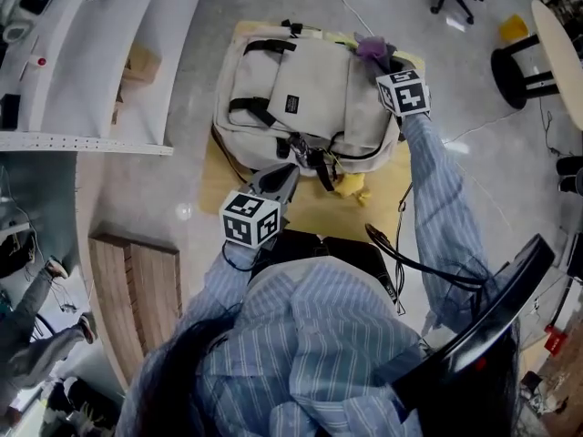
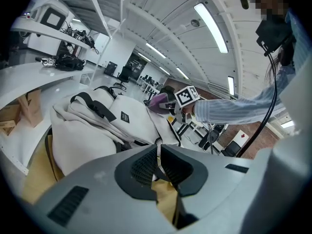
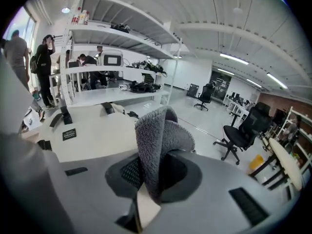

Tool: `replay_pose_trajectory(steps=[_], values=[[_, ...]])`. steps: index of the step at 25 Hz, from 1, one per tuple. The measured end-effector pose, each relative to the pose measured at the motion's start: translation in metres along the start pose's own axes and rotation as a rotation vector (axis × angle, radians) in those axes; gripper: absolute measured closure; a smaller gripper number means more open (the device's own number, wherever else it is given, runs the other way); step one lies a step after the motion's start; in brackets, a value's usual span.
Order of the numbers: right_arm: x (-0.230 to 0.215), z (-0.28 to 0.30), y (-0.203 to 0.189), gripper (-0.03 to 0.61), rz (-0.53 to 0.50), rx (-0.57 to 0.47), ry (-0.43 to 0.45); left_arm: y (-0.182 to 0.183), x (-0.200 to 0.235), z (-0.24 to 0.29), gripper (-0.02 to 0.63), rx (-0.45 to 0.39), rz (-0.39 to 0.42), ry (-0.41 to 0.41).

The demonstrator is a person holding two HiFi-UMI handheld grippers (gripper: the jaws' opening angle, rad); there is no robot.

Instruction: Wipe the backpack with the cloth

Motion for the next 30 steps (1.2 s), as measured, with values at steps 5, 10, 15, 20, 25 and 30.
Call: replay_pose_trajectory(steps=[5, 10, 15, 20, 25, 30], values=[[0.048, -0.039, -0.025, 0.537, 0.121, -0.052, 0.062, 0.002, 0.004, -0.001, 0.591, -0.019, -0.006, 0.011], [0.106, -0.087, -0.055, 0.537, 0.148, -0.051, 0.144, 0.001, 0.002, 0.006, 0.591, -0.016, 0.007, -0.016], [0.161, -0.128, -0.08, 0.537, 0.178, -0.02, 0.248, -0.001, -0.006, 0.015, 0.591, -0.004, 0.013, -0.045], [0.19, -0.153, -0.101, 0.537, 0.158, 0.023, 0.28, -0.006, -0.015, 0.022, 0.591, 0.024, 0.024, -0.082], [0.207, -0.166, -0.113, 0.537, 0.156, 0.053, 0.312, -0.01, -0.02, 0.028, 0.591, 0.043, 0.03, -0.099], [0.184, -0.169, -0.091, 0.537, 0.114, 0.003, 0.27, -0.008, -0.021, 0.029, 0.591, 0.051, 0.04, -0.107]])
Point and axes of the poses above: the fingertips, and each gripper's own axes: z forward along the fingers, x to its left, y out of its top, the point moved 6 cm from there along -z, backward along the fingers, and after that the axes turned 9 degrees about -x, right-handed, at the moved point
